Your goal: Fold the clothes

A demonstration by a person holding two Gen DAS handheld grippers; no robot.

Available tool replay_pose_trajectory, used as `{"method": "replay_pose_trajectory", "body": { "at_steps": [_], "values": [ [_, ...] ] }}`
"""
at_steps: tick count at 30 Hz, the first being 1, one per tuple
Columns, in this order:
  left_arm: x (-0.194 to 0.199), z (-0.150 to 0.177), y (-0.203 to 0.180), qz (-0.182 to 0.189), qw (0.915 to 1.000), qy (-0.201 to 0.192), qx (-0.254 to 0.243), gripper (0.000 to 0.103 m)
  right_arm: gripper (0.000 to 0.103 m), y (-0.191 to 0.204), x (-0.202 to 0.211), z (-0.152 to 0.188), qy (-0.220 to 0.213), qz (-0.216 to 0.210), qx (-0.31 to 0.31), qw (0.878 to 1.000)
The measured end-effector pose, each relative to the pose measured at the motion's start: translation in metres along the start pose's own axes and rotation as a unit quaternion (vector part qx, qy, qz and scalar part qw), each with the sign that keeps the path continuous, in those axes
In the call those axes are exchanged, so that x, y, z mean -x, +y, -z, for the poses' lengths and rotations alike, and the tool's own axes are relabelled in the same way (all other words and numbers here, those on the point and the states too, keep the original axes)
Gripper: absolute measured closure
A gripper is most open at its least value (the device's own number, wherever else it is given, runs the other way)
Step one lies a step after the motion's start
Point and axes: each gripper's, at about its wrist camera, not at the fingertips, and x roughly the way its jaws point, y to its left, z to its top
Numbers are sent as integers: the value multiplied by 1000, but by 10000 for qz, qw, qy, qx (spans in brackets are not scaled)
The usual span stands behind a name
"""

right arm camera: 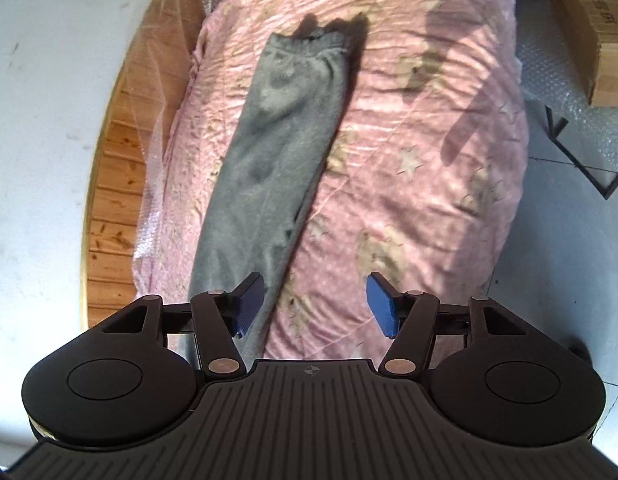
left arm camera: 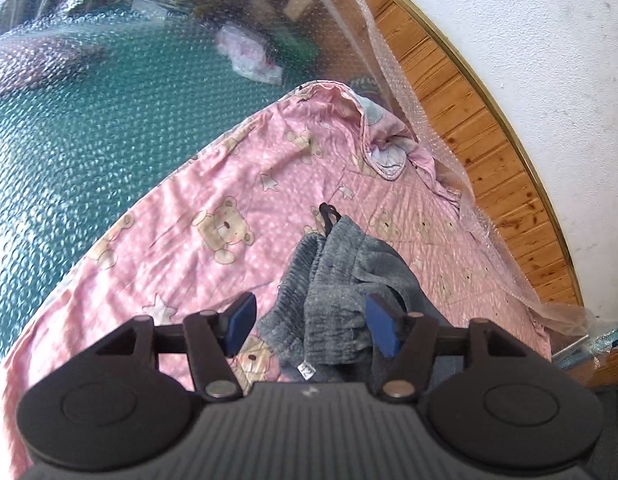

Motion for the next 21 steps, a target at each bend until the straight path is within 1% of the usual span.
{"method": "replay_pose_trajectory", "body": {
  "at_steps": [3,4,6,8,10,14,16,18,21],
  "values": [
    [18,15,-6,-164,9998,-71,-26,40,42,-31,11,-14,-40,-22,-309,9995],
    [24,19,-9,-189,9997,-127,-12,40,42,-36,13,-18,-34,-23,-311,9995],
    [36,29,-16,-143,9996,-250,49,38,42,-47,17,-25,-23,-25,-314,9995],
    [44,40,-26,-58,9996,-265,38,37,42,-53,17,-30,18,-48,-234,9997],
    [48,53,-41,-46,9997,-181,-179,36,42,-57,14,-33,84,-87,-90,9999],
    [45,79,-69,-27,9986,110,-526,35,46,-62,8,-36,223,-182,160,9995],
    [37,88,-82,118,9973,287,-659,35,60,-56,3,-37,247,-279,267,9990],
    [26,97,-97,268,9951,451,-840,35,62,-50,-2,-37,262,-367,375,9983],
    [0,104,-124,524,9889,642,-1230,33,62,-31,-9,-38,118,-307,574,9978]
  ]
}}
